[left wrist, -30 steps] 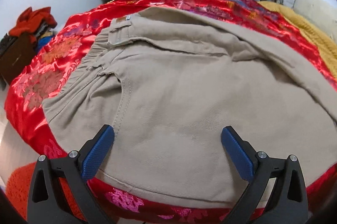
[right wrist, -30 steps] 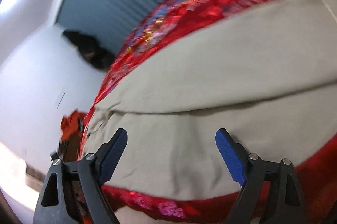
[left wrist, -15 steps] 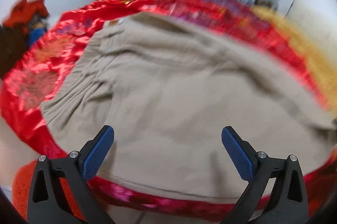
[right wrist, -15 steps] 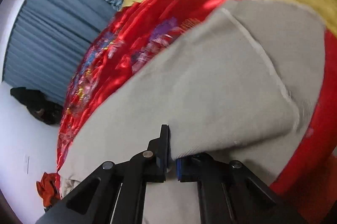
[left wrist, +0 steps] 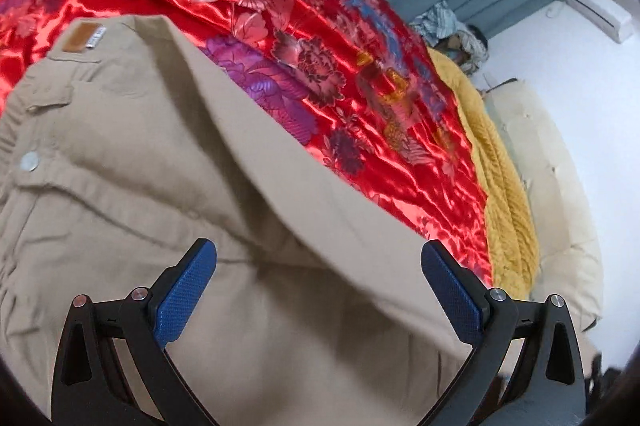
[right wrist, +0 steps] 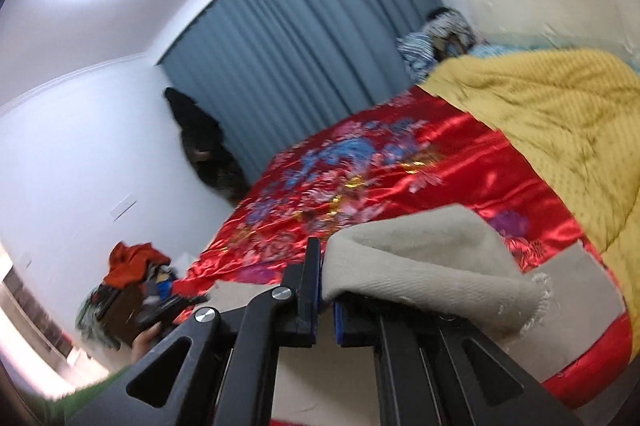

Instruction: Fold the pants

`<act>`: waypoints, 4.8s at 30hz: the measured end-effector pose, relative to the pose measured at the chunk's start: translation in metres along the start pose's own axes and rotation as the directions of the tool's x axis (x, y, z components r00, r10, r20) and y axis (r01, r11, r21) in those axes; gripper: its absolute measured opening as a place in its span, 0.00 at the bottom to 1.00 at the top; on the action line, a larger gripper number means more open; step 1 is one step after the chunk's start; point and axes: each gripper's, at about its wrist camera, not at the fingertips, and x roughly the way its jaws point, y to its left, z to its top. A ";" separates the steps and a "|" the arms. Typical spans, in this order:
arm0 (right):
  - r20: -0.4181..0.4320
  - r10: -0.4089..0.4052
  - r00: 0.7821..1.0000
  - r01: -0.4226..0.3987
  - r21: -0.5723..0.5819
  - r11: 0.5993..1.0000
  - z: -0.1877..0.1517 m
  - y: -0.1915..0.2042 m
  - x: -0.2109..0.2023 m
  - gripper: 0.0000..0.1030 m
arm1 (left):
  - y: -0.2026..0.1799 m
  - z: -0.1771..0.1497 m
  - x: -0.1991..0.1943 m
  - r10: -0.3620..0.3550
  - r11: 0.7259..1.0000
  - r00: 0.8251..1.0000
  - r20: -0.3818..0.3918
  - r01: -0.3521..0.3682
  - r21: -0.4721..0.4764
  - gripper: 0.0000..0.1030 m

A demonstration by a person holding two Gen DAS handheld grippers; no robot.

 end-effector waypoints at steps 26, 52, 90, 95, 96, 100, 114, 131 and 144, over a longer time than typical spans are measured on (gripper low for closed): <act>-0.262 -0.063 0.963 0.081 0.059 0.995 -0.062 -0.106 0.005 0.04 | -0.048 -0.001 -0.024 0.035 0.988 0.999 0.008 -0.036 0.152 0.01; -0.443 -0.203 0.873 0.320 0.208 0.924 -0.081 -0.259 0.045 0.49 | -0.029 -0.174 -0.026 0.206 0.942 0.979 -0.003 -0.198 0.270 0.02; -0.243 -0.736 0.632 0.763 0.025 0.646 -0.064 -0.277 -0.010 0.70 | -0.049 -0.233 -0.069 0.406 0.800 0.914 0.017 -0.364 0.476 0.62; -0.097 -0.706 0.702 0.709 0.003 0.705 -0.047 -0.236 -0.038 0.70 | -0.061 -0.228 -0.108 0.338 0.777 0.931 0.141 -0.360 0.515 0.69; -0.117 -0.660 0.742 0.662 -0.030 0.749 -0.046 -0.229 -0.029 0.70 | -0.065 -0.222 -0.105 0.319 0.777 0.935 0.154 -0.351 0.523 0.69; -0.290 -0.500 0.816 0.470 -0.171 0.866 -0.057 -0.214 0.033 0.68 | -0.068 -0.195 -0.065 0.301 0.750 0.933 0.200 -0.361 0.554 0.69; -0.475 -0.554 0.684 0.580 -0.108 0.808 -0.090 -0.291 0.071 0.63 | -0.029 -0.164 -0.007 0.484 0.745 0.867 0.119 -0.480 0.463 0.74; -0.467 -0.571 0.675 0.574 -0.154 0.804 -0.096 -0.286 0.075 0.67 | -0.259 -0.182 0.136 0.327 0.605 0.943 -0.063 -0.158 0.780 0.84; -0.468 -0.565 0.680 0.559 -0.167 0.812 -0.096 -0.287 0.076 0.69 | -0.251 -0.240 0.182 0.429 0.446 0.903 0.006 -0.218 0.868 0.81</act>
